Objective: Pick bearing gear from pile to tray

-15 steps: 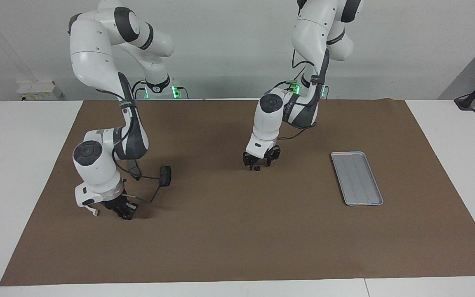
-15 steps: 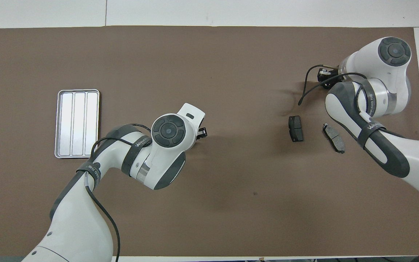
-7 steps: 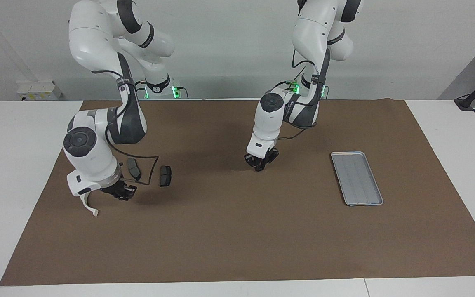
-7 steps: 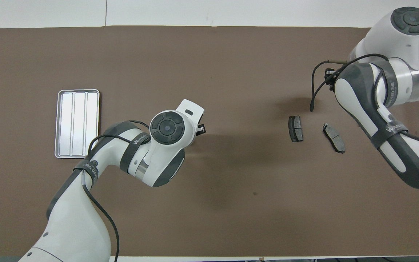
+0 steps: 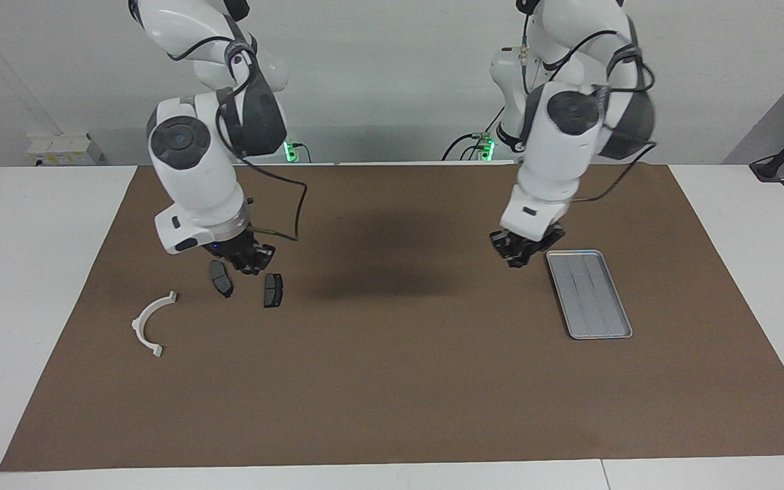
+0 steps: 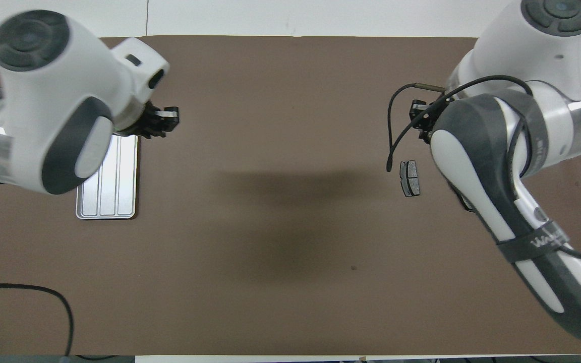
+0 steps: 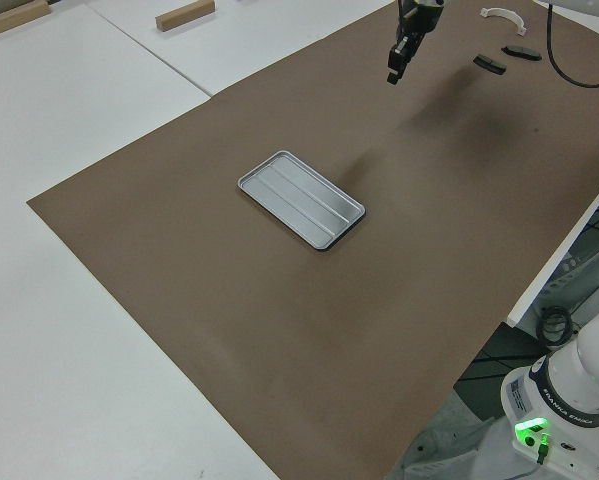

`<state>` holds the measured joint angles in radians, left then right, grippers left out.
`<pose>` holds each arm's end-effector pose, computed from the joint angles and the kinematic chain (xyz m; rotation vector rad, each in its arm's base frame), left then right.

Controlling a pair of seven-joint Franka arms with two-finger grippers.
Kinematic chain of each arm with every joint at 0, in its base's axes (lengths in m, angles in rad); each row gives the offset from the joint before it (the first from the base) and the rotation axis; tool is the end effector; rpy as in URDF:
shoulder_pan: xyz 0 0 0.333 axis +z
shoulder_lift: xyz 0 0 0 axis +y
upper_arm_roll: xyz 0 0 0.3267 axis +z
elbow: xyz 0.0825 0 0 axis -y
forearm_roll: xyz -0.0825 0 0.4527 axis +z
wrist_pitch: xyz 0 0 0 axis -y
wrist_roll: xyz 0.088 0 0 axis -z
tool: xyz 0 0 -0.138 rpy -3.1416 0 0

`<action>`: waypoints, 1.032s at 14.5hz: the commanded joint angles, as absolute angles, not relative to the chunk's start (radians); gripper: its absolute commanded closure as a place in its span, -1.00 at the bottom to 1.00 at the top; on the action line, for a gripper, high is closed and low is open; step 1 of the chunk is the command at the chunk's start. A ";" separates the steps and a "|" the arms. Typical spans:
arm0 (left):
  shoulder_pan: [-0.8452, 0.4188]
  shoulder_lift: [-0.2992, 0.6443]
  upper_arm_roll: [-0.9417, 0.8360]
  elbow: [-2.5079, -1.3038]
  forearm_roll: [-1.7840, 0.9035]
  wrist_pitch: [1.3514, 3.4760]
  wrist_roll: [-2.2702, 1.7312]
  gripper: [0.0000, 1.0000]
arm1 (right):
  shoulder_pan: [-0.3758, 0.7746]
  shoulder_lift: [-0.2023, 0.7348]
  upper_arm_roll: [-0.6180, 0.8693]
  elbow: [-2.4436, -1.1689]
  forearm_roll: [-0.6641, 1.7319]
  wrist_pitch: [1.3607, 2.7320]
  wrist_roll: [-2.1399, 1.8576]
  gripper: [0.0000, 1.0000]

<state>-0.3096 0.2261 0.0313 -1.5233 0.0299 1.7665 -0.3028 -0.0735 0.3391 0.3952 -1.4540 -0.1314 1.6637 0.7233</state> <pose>0.6775 -0.1917 0.4973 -3.1113 -0.0281 -0.0419 0.6908 0.1794 0.4614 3.0259 -0.6075 -0.1378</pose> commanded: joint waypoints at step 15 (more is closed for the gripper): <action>-0.008 -0.006 0.023 -2.183 0.002 2.212 0.187 1.00 | 0.396 0.601 0.394 -1.549 -0.311 2.144 1.647 1.00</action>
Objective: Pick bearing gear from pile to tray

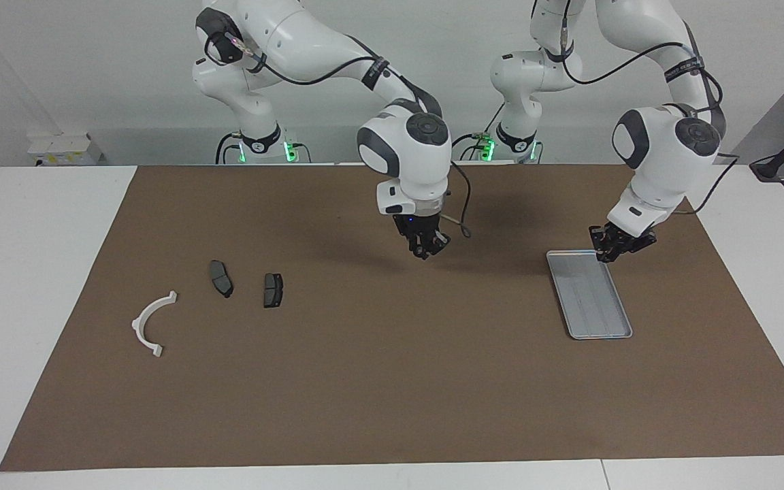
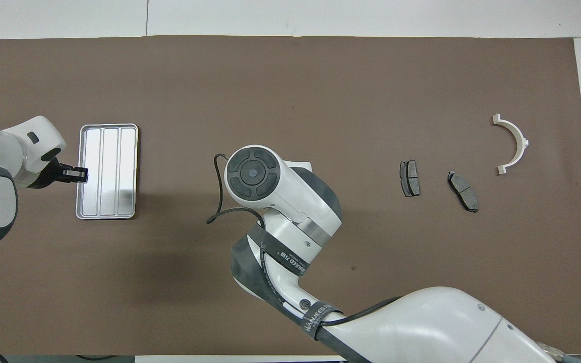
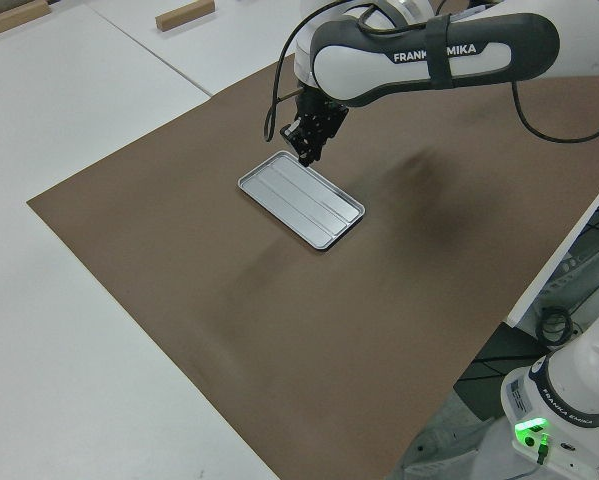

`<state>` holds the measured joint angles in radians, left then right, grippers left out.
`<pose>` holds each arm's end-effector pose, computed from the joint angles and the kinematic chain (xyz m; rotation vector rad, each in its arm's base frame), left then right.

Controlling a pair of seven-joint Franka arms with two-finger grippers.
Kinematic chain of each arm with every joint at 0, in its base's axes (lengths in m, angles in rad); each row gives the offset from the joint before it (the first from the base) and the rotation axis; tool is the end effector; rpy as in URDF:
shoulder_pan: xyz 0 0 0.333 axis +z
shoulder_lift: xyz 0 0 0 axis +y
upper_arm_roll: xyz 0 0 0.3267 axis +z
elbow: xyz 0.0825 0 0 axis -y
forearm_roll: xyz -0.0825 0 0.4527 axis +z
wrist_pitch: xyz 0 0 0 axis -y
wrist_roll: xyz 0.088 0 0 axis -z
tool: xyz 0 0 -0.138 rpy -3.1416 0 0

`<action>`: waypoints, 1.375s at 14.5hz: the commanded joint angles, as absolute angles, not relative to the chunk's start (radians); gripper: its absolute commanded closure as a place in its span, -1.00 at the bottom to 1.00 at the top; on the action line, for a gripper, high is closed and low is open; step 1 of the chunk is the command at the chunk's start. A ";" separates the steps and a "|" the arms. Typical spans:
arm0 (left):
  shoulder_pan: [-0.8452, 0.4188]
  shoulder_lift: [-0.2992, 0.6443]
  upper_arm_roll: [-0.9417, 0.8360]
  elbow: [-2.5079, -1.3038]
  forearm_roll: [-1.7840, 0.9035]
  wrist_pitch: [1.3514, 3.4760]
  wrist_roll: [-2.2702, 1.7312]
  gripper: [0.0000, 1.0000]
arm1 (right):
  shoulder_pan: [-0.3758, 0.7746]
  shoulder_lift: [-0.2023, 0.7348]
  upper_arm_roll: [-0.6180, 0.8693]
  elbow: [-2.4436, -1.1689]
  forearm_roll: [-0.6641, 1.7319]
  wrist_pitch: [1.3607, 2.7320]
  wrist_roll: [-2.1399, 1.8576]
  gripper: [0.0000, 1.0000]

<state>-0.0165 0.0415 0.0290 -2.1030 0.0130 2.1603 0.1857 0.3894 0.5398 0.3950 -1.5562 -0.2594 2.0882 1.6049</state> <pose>0.6111 0.0085 0.3430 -3.1152 0.2817 -0.0227 0.5751 0.4992 0.3018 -2.8995 1.1418 -0.0643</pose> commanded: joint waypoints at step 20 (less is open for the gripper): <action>-0.023 0.127 0.021 -2.286 0.002 2.448 0.127 1.00 | 0.135 0.511 0.419 -1.536 -0.252 2.198 1.438 -1.00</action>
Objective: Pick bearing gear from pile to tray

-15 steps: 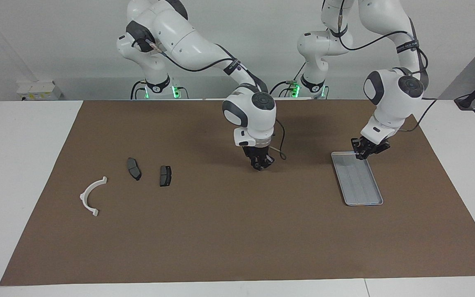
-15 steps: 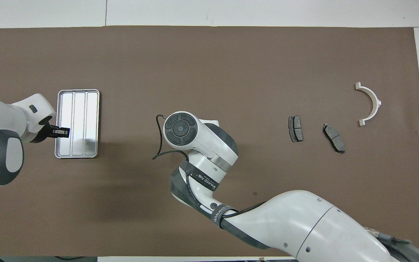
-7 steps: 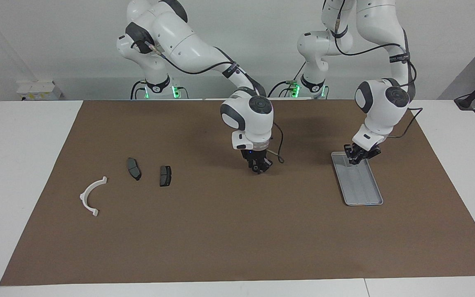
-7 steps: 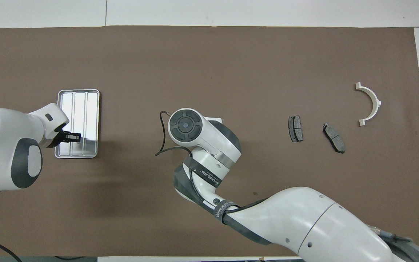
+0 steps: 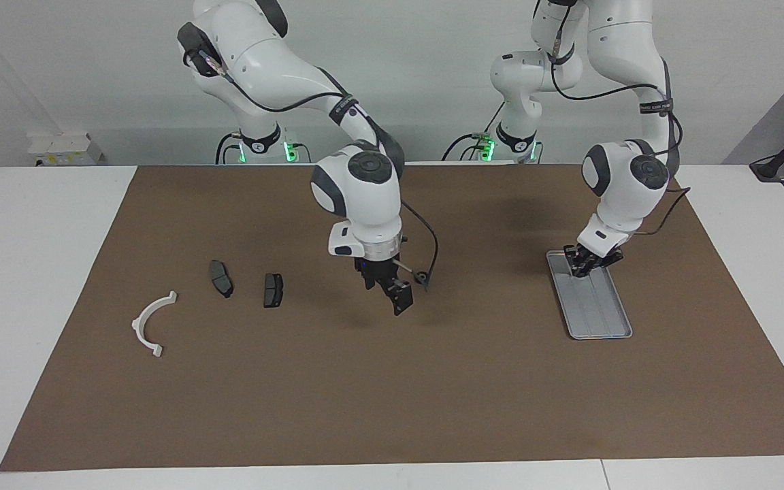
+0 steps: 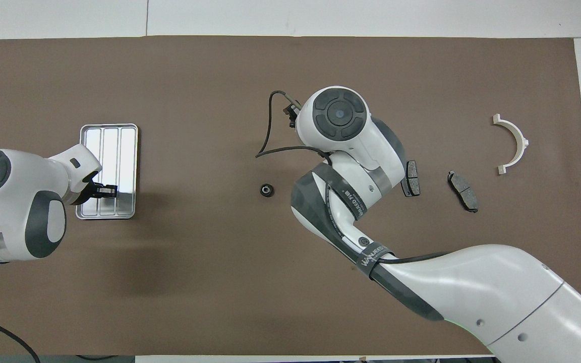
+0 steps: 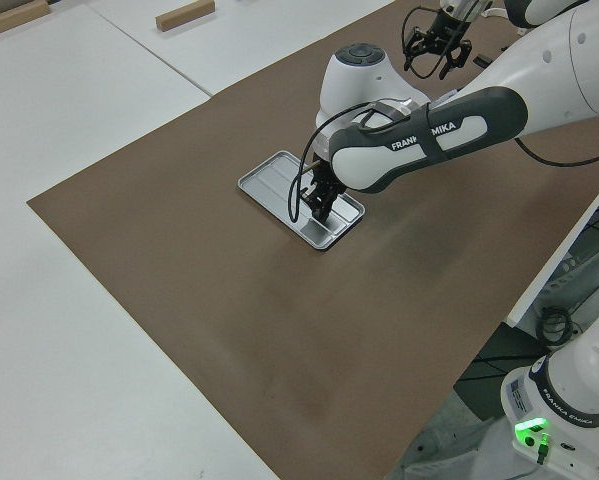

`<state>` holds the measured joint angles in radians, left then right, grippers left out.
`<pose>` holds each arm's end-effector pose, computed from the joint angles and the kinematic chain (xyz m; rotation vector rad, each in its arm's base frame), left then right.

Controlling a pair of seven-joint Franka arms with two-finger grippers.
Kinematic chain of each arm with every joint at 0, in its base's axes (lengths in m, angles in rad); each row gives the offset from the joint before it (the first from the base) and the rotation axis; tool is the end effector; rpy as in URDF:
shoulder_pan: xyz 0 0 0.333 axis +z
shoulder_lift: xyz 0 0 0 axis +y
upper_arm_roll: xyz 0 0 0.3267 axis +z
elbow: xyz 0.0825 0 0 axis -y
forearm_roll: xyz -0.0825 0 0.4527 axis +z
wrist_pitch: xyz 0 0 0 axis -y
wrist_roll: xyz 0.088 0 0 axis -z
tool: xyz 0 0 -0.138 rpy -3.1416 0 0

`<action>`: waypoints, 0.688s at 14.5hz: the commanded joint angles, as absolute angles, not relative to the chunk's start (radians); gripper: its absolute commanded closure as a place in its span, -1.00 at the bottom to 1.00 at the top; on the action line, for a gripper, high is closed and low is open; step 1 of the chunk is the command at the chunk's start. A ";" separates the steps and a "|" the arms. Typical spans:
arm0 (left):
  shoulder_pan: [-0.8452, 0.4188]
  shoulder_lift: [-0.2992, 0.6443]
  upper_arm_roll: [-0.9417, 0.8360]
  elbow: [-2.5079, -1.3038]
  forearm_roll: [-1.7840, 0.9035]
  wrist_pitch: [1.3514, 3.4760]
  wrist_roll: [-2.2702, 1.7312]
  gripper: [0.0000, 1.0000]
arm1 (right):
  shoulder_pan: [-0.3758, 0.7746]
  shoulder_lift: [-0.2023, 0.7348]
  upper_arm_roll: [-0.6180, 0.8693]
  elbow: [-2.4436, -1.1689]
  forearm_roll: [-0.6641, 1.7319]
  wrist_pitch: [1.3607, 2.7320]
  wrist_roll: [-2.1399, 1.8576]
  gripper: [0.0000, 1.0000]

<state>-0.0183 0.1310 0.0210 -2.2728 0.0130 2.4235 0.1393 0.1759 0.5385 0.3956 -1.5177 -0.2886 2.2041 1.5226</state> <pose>0.5807 0.0021 0.2304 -3.1203 0.2290 -0.0295 0.6909 0.3754 0.3354 -2.7137 1.2643 -0.2161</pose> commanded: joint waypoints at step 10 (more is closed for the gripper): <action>-0.078 0.114 0.008 -1.971 -0.001 2.076 0.108 -1.00 | -0.080 0.416 0.408 -1.551 -0.213 1.998 0.603 -1.00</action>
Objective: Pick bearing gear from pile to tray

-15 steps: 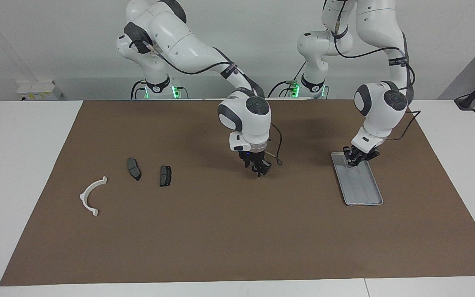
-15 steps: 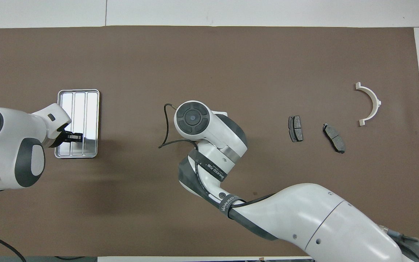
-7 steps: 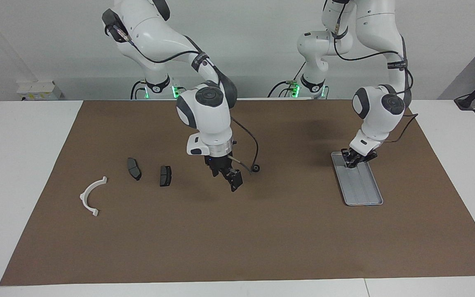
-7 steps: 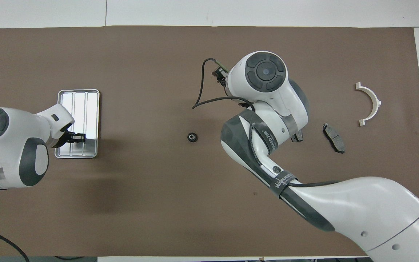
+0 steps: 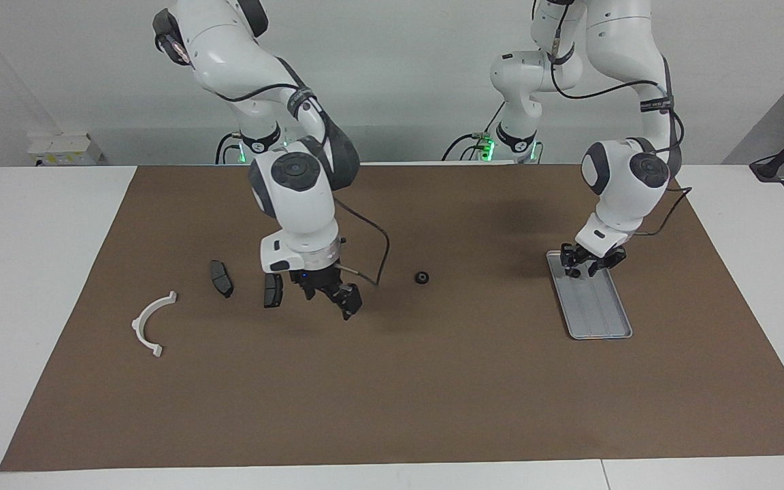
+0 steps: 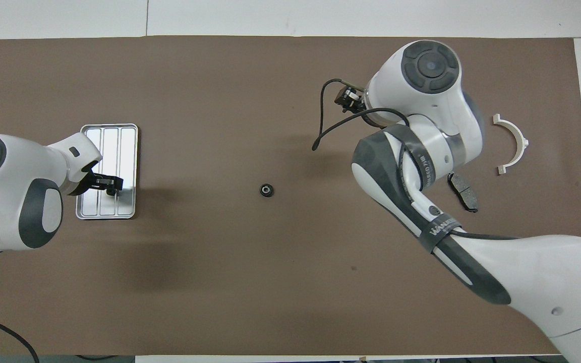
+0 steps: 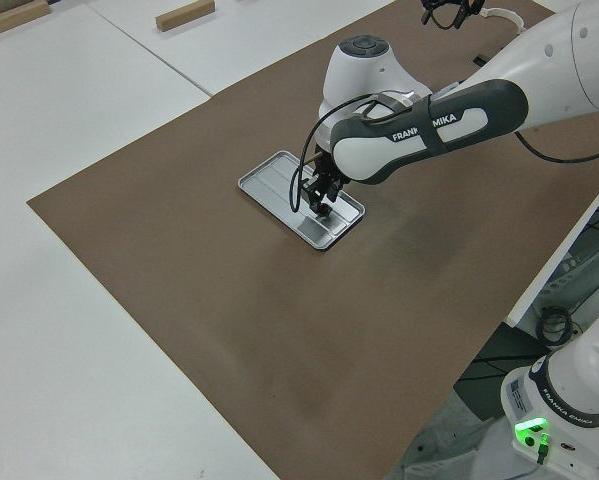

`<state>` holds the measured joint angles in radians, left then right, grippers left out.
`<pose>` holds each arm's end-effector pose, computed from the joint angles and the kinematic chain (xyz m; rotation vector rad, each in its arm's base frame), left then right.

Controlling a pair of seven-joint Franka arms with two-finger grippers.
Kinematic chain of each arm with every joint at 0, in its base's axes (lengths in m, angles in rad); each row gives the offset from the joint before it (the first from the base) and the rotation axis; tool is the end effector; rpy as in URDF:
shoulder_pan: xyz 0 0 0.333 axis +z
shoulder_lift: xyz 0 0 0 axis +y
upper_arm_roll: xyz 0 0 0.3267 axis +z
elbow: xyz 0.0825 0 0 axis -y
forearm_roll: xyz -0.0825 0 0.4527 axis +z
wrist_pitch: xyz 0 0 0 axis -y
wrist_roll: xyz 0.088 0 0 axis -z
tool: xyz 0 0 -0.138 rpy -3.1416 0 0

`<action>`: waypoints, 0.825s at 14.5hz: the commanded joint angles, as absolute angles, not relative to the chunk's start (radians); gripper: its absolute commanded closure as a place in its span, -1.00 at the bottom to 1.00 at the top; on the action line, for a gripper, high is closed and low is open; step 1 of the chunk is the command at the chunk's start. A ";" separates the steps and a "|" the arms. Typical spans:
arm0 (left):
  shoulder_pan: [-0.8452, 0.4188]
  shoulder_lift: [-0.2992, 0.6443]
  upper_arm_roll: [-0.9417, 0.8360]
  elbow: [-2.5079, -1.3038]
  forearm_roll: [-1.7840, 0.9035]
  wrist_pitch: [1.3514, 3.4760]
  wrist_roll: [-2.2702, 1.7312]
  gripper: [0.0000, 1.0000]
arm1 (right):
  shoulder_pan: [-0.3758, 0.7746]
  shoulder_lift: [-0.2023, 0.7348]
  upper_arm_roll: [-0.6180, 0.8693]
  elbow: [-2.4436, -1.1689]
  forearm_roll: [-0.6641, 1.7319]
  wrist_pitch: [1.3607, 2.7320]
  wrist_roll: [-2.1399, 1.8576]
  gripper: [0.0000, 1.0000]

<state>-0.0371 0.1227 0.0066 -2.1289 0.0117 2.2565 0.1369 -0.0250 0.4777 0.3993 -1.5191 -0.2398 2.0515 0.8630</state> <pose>0.6140 -0.0181 0.2888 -3.1195 0.2734 -0.0068 0.7315 0.2268 0.3634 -3.0414 0.6741 -0.1562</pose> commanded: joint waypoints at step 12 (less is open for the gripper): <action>-0.660 0.282 0.012 -1.838 0.075 2.196 -0.857 -1.00 | -0.080 -0.007 0.146 -1.624 -0.046 1.585 0.051 -1.00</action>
